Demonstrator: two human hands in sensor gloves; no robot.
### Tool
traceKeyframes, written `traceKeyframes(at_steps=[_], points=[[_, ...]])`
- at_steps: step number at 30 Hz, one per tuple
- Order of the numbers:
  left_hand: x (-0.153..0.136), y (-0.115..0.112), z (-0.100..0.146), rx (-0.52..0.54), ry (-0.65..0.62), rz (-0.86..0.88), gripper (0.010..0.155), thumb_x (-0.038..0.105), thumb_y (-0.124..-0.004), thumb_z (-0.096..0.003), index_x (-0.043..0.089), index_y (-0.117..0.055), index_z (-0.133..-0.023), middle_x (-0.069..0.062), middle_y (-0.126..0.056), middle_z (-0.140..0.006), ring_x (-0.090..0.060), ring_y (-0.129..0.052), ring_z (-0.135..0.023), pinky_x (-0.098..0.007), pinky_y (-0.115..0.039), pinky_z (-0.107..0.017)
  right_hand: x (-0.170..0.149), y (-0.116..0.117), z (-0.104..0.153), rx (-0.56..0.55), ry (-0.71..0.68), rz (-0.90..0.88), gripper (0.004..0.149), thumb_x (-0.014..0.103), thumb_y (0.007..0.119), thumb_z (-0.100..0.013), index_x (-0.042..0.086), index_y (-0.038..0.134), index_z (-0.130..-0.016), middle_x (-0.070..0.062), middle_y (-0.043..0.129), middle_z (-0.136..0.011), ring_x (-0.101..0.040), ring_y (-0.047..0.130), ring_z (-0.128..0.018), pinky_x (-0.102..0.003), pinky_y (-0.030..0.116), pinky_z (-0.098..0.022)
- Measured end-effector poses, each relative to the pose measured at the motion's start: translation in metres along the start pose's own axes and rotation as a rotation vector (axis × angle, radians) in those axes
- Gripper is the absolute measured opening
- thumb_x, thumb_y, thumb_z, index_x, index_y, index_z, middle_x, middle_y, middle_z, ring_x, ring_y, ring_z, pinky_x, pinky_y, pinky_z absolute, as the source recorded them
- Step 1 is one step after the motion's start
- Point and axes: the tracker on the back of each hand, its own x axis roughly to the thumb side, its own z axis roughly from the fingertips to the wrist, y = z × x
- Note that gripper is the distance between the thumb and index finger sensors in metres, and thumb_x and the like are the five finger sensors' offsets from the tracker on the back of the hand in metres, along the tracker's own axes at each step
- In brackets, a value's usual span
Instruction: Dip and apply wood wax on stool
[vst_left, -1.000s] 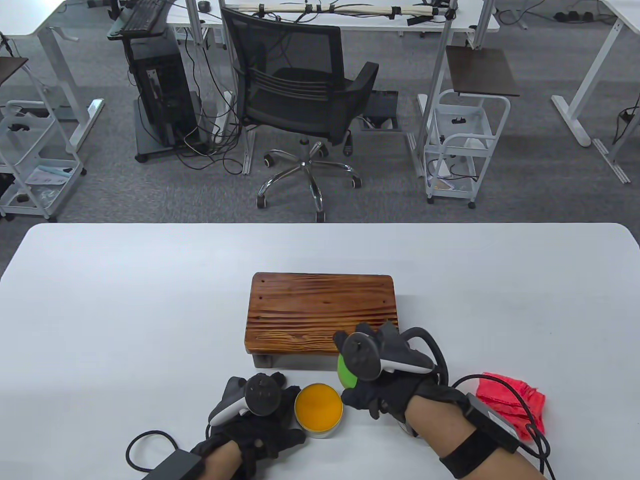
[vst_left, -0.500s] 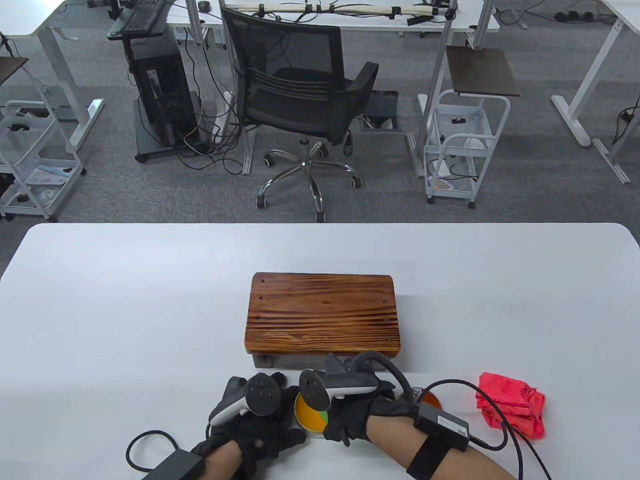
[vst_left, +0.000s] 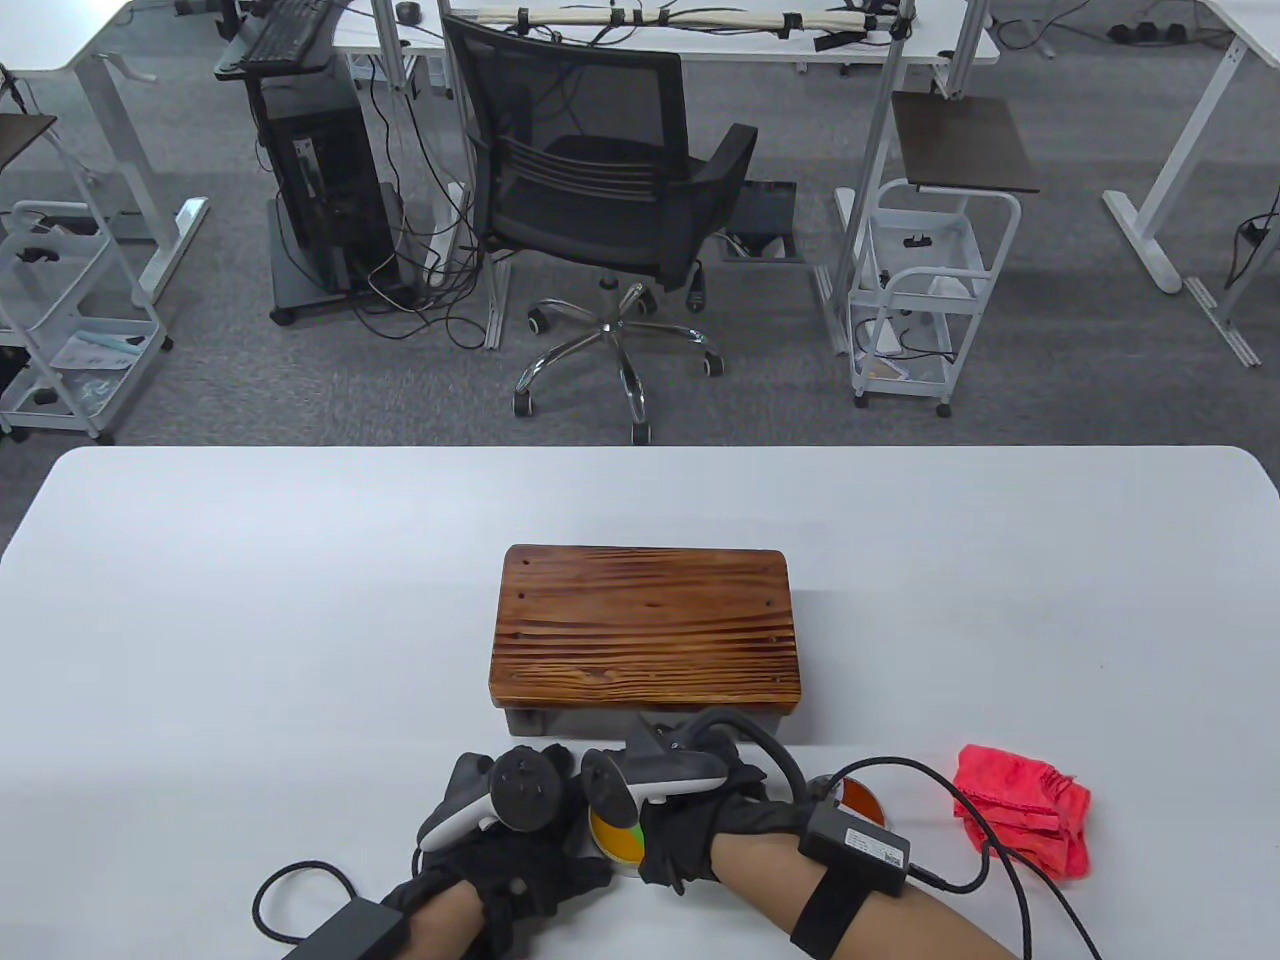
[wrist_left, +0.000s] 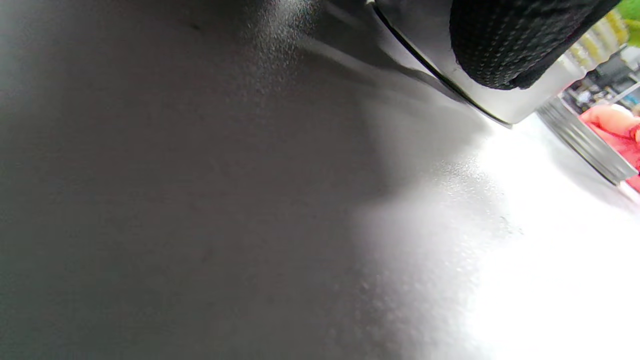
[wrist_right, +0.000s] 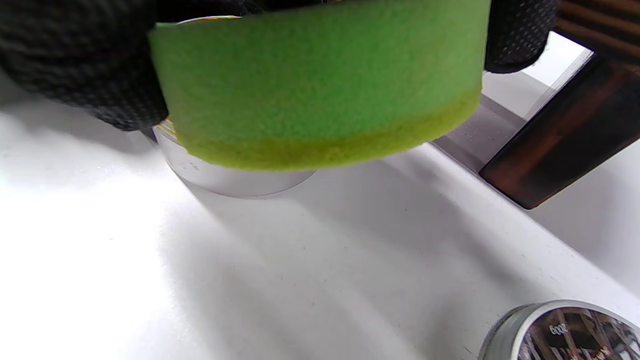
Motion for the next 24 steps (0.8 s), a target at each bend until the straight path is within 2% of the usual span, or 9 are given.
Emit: traceKeyframes(at_steps=[16, 24], points=[[0.000, 0.000, -0.001, 0.001, -0.001, -0.001, 0.072, 0.063, -0.071, -0.0642, 0.037, -0.023, -0.112, -0.011, 0.013, -0.119, -0.045, 0.020, -0.100, -0.075, 0.005, -0.058, 0.007, -0.003, -0.002, 0.006, 0.008, 0.007, 0.081, 0.063, 0.089, -0.047, 0.021, 0.052, -0.106, -0.016, 0.052, -0.114, -0.050, 0.066, -0.093, -0.058, 0.072, -0.063], [0.000, 0.000, -0.001, 0.001, -0.001, -0.001, 0.072, 0.063, -0.072, -0.0643, 0.037, -0.024, -0.112, -0.011, 0.013, -0.119, -0.045, 0.020, -0.099, -0.075, 0.005, -0.057, 0.014, -0.005, -0.007, 0.008, -0.015, -0.015, 0.083, 0.062, 0.090, -0.046, 0.019, 0.051, -0.105, -0.016, 0.054, -0.112, -0.048, 0.067, -0.093, -0.057, 0.072, -0.064]])
